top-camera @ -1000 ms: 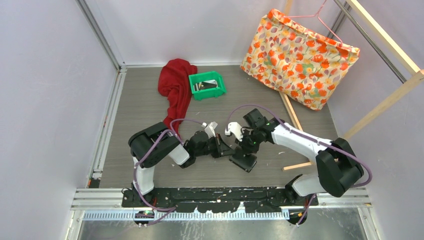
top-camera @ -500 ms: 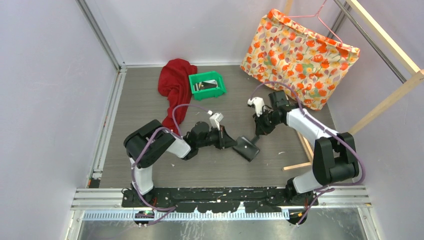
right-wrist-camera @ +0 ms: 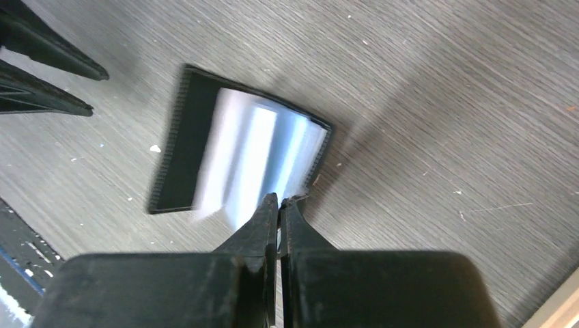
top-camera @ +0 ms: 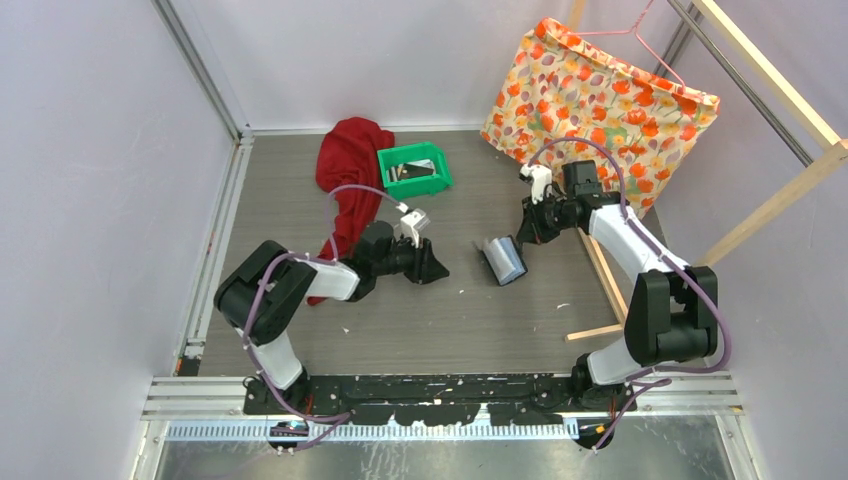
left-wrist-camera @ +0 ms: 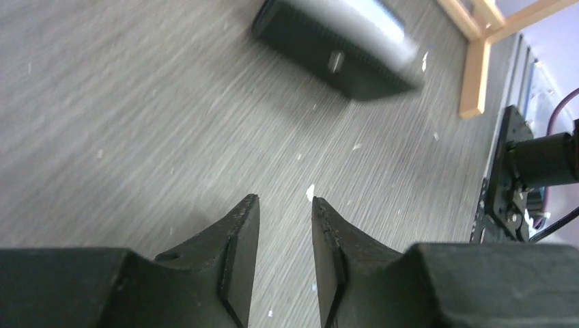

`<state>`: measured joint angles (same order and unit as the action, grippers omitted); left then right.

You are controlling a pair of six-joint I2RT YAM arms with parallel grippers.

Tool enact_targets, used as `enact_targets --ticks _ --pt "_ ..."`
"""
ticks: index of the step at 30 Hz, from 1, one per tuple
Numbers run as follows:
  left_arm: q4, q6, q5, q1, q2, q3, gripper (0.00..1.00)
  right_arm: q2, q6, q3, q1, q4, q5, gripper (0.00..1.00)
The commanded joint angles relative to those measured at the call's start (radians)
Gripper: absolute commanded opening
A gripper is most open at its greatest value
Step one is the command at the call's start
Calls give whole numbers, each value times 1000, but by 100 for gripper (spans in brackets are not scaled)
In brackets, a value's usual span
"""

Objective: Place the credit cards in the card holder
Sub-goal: Open the card holder at the center of the board.

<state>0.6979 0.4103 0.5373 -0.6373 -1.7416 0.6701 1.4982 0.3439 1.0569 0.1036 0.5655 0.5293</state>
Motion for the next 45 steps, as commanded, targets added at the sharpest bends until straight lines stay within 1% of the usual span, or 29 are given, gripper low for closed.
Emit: enact_targets --ticks 1,3,6,8,11,12,15,17,19,22,24,27,32,34,35,37,38,39,40,41,43,45 --pt "-58 5 -36 20 91 -66 38 -51 -34 14 2 11 134 1" --pt "-28 53 -82 30 135 -116 43 -54 -25 -1 11 34 166 1" --pt "7 95 -130 34 224 -160 47 -68 4 -27 47 76 241 1" --pt "-16 131 -155 35 286 -170 48 -83 20 -21 112 120 278 1" --pt "-23 169 -198 34 385 -196 50 -105 1 7 235 113 265 1" --pt "-23 173 -213 35 414 -207 50 -99 -10 33 244 110 250 1" --pt "-63 179 -247 34 486 -233 51 -51 -18 98 213 132 182 1" --pt "-90 193 -248 34 518 -245 51 -23 4 82 142 135 142 1" --pt "-90 230 -246 33 530 -260 52 -3 78 49 87 173 91 1" --pt "-84 291 -248 17 512 -256 51 -4 206 -26 55 231 -22 1" --pt "-68 309 -263 -13 468 -230 51 -6 248 -77 46 240 -71 1" --pt "-27 343 -269 -65 351 -153 49 25 236 -97 35 239 -121 1" --pt "-16 443 -255 -123 108 11 45 115 127 -49 20 192 -254 3" --pt "-30 499 -250 -131 30 60 43 157 106 -29 20 191 -283 7" --pt "-44 514 -249 -135 3 78 44 174 101 -20 21 194 -289 11" --pt "-77 509 -263 -146 -22 103 45 188 103 -2 13 211 -271 25" --pt "-103 499 -275 -154 -23 111 46 178 106 8 6 221 -252 32" --pt "-129 487 -284 -160 -20 122 47 151 106 15 -2 226 -233 42" --pt "-163 474 -291 -165 -15 131 48 122 107 25 -13 232 -214 46" --pt "-197 463 -300 -171 -7 139 51 92 112 36 -21 239 -200 55" --pt "-252 447 -313 -183 -3 157 53 36 120 73 -35 261 -180 64" --pt "-302 439 -317 -193 -8 179 54 -7 133 118 -41 295 -159 67"
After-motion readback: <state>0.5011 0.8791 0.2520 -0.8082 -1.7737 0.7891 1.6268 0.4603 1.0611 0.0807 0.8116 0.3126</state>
